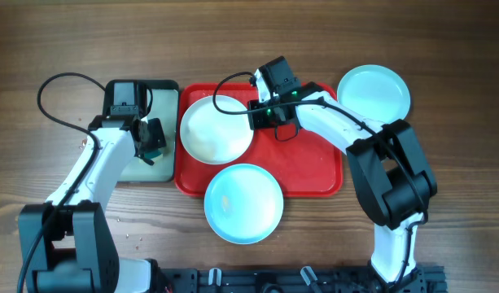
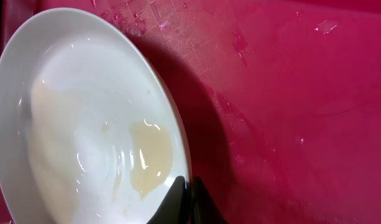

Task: Clean dirty plates on tray and stack at the side
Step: 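Return the sponge to the black tray with the left gripper and release, then lift the white plate with the right gripper and tilt it over the black tray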

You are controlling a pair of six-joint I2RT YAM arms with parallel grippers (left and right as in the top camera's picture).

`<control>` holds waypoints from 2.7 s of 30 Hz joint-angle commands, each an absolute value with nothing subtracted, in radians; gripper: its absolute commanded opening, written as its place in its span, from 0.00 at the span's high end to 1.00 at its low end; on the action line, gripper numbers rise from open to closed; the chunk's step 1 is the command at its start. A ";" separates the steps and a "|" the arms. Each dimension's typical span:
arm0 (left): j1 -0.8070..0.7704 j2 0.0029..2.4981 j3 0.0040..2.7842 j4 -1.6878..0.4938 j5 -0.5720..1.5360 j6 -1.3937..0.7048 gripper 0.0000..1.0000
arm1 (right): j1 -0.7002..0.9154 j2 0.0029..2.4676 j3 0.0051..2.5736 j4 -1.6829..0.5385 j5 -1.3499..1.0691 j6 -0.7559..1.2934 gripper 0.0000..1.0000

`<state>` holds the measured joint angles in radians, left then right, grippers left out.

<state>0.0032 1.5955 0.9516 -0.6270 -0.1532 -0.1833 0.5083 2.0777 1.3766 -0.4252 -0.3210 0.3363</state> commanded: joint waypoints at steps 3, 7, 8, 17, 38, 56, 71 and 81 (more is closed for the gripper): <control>0.009 1.594 0.946 -0.608 -0.133 -0.163 0.96 | 0.514 2.091 1.372 -0.422 -0.333 0.332 0.96; 0.009 1.594 0.946 -0.586 -0.101 -0.163 0.96 | 0.514 2.091 1.372 -0.420 -0.333 0.317 0.96; 0.009 1.594 0.946 -0.582 -0.101 -0.163 0.96 | 0.514 2.091 1.372 -0.419 -0.331 0.315 0.96; 0.009 1.593 0.946 -0.528 -0.034 -0.115 0.96 | 0.514 2.091 1.372 -0.420 -0.284 0.315 0.95; 0.215 1.329 0.952 -0.611 -0.035 -0.143 0.96 | 0.514 2.091 1.348 -0.376 -0.240 0.318 0.76; 0.221 1.371 0.946 -0.620 -0.034 -0.142 0.96 | 0.498 2.091 1.372 -0.293 -0.247 0.326 0.96; 0.221 1.371 0.945 -0.633 -0.035 -0.141 0.96 | 0.526 2.091 1.813 -0.429 -0.005 0.263 0.96; 0.221 1.371 0.901 -0.632 -0.034 -0.141 0.96 | 0.765 2.189 1.807 -0.189 0.294 0.146 0.96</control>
<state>0.2165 1.3655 0.9062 -0.6365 -0.0387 -0.1356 0.7280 2.1334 1.7947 -0.2264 0.1650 0.2249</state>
